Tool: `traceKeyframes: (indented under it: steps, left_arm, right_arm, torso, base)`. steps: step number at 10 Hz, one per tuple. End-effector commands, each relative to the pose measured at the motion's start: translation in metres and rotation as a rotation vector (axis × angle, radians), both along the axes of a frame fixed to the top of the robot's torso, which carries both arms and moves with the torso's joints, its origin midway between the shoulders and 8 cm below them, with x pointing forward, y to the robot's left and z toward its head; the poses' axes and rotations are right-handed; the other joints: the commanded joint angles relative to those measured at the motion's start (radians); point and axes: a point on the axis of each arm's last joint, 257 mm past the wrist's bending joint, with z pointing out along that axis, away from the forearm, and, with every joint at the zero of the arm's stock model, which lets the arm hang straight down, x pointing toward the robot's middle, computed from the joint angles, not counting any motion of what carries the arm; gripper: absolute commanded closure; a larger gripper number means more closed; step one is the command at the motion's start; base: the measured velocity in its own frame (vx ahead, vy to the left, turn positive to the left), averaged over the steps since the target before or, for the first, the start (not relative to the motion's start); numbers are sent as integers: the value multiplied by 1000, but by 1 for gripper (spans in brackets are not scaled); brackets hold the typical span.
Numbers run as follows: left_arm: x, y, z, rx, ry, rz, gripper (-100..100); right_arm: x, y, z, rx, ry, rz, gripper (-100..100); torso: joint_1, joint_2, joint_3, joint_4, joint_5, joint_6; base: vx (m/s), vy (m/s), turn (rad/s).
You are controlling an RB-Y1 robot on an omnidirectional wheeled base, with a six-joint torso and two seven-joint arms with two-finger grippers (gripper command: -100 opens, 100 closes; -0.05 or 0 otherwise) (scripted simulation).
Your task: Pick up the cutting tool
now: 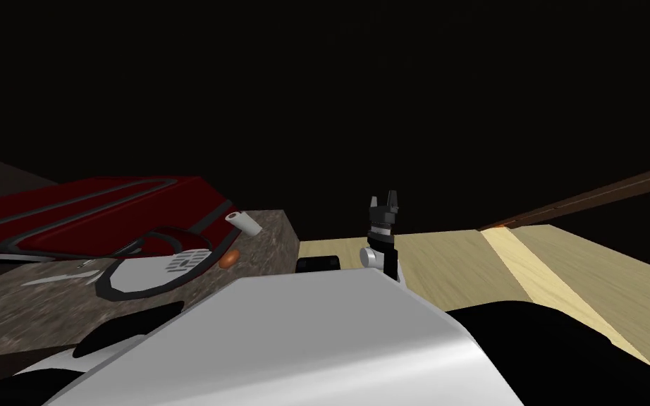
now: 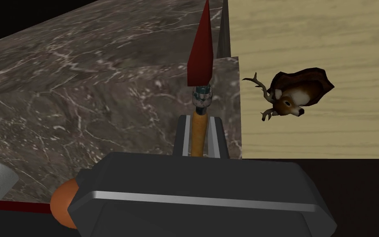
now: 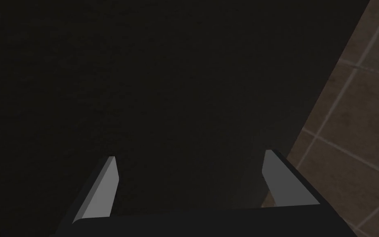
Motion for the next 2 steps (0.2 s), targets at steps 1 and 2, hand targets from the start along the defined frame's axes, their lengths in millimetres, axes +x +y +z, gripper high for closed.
traceKeyframes:
  steps: [1,2]
  left_arm:
    - [0,0,0,0,0,0,100]
    - [0,-1,0,0,0,-2,0]
  right_arm:
    - [0,0,0,0,0,0,0]
    - [0,0,0,0,0,0,0]
  torso:
    - [0,0,0,0,0,0]
    - [0,2,1,0,0,1]
  base:
    - [37,10,35]
    - [7,1,-8]
